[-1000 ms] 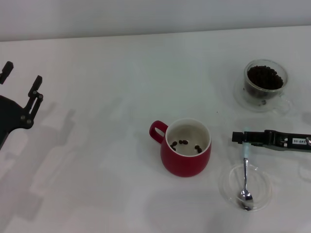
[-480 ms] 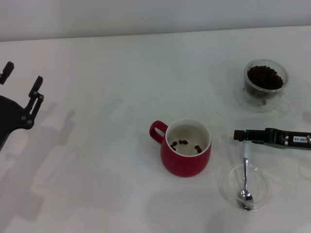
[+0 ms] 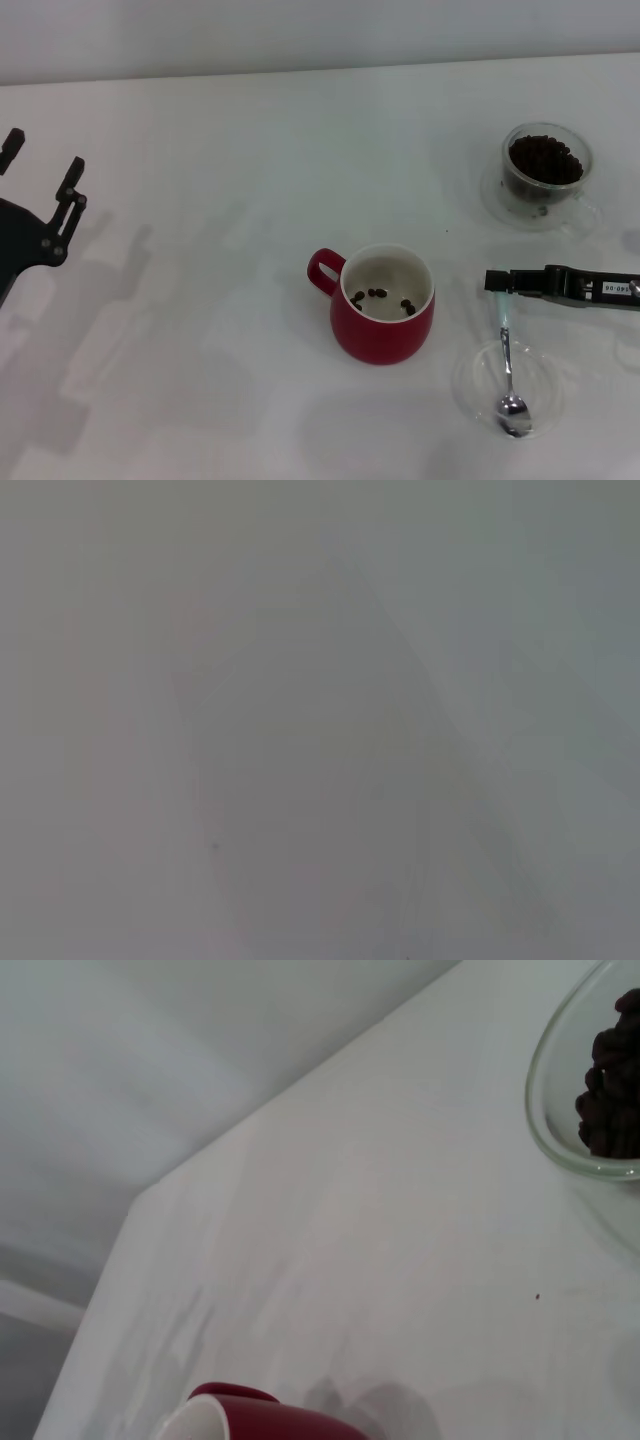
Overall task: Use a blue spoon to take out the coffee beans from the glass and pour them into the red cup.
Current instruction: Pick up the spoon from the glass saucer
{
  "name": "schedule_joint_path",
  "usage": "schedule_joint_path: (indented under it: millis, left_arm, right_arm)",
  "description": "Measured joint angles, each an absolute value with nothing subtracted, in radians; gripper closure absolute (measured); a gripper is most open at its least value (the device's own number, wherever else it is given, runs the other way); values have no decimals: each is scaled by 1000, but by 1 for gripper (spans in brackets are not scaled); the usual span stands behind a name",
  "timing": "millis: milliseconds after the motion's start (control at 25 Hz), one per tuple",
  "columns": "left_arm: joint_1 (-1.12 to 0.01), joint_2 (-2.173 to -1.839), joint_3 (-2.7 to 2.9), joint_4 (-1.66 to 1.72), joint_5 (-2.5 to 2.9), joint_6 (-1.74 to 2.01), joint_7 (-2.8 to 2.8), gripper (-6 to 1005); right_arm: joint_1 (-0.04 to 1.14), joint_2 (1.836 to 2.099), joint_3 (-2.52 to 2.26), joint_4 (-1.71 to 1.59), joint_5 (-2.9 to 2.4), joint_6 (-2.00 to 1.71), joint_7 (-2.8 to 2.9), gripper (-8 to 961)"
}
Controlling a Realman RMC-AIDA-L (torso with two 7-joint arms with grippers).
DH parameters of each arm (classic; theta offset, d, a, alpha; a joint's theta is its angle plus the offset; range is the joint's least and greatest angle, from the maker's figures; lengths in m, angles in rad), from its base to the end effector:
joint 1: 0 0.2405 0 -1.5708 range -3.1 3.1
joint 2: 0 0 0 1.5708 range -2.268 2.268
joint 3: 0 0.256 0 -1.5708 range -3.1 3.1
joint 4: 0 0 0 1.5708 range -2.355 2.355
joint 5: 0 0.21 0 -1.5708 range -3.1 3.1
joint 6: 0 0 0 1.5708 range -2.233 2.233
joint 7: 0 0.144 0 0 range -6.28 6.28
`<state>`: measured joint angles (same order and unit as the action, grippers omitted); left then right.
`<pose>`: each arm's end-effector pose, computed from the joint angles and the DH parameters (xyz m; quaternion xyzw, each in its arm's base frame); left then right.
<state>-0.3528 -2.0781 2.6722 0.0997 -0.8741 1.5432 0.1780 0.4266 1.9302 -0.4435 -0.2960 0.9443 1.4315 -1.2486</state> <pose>-0.3021 0.2707 -0.0274 -0.7672 0.0283 -0.2843 0.5742 0.3659 0.2749 0.0072 -0.7376 0.6228 0.2361 0.1110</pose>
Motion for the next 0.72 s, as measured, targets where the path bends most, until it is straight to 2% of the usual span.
schedule_joint_path:
  millis: [80,720]
  left_arm:
    - [-353,-2078,2672,100,-875,1543,178,451]
    - [-345,-2079,2672,100,-897,1538,178,451]
  right_arm:
    - [427,1930,-445,-296,944,1431,-1248,799]
    - [416,1933,-427,-296,989,1475,-1256,800]
